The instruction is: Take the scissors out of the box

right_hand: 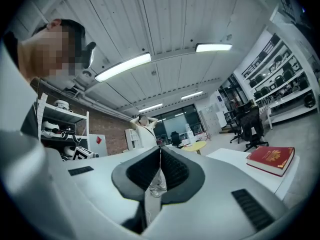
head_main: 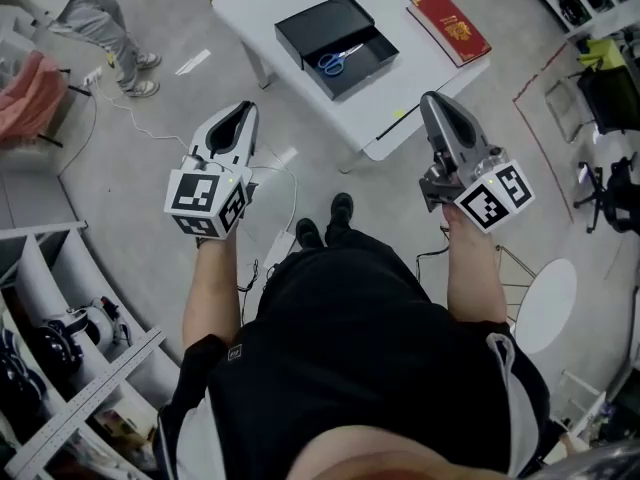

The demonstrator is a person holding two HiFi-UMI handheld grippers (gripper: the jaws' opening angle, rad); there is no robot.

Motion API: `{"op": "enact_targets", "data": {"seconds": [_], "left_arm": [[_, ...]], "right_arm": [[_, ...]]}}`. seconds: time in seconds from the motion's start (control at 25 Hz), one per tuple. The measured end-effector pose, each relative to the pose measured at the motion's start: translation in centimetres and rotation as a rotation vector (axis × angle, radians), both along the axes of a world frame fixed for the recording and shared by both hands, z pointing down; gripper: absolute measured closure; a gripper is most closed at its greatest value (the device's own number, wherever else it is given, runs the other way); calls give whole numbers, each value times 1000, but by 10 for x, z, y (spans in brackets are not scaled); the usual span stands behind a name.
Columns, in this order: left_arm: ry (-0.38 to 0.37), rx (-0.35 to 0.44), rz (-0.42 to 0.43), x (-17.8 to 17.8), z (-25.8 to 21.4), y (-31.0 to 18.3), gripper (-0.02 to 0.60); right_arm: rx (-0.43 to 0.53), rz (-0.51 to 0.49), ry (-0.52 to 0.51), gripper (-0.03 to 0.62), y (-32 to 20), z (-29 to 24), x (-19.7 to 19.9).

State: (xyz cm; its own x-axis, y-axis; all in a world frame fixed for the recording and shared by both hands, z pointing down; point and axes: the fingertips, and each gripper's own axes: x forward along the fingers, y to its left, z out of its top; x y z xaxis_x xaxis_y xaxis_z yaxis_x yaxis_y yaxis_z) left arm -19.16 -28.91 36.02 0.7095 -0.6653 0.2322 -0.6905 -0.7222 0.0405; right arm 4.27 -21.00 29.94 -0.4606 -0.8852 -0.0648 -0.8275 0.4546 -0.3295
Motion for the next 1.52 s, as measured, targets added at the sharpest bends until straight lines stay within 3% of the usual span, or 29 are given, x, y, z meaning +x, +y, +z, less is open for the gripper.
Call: {"op": "enact_targets", "data": {"seconds": [0.44,0.8,1.32,1.52], "left_arm": [[-99,-63,126,107,44,-79,491],[-266,-149,247,186,103,-116,456],[-566,-301,411,227,211,-148,440],[-671,-356,438,233,242,-153,440]], "right_arm": [[-36,33,-25,563,-58,33,64],[-65,41,-49,565,-88,53,108],[-143,143,-89,565,-92,92,142],[-171,160,-104,565,-90,107,153]]}}
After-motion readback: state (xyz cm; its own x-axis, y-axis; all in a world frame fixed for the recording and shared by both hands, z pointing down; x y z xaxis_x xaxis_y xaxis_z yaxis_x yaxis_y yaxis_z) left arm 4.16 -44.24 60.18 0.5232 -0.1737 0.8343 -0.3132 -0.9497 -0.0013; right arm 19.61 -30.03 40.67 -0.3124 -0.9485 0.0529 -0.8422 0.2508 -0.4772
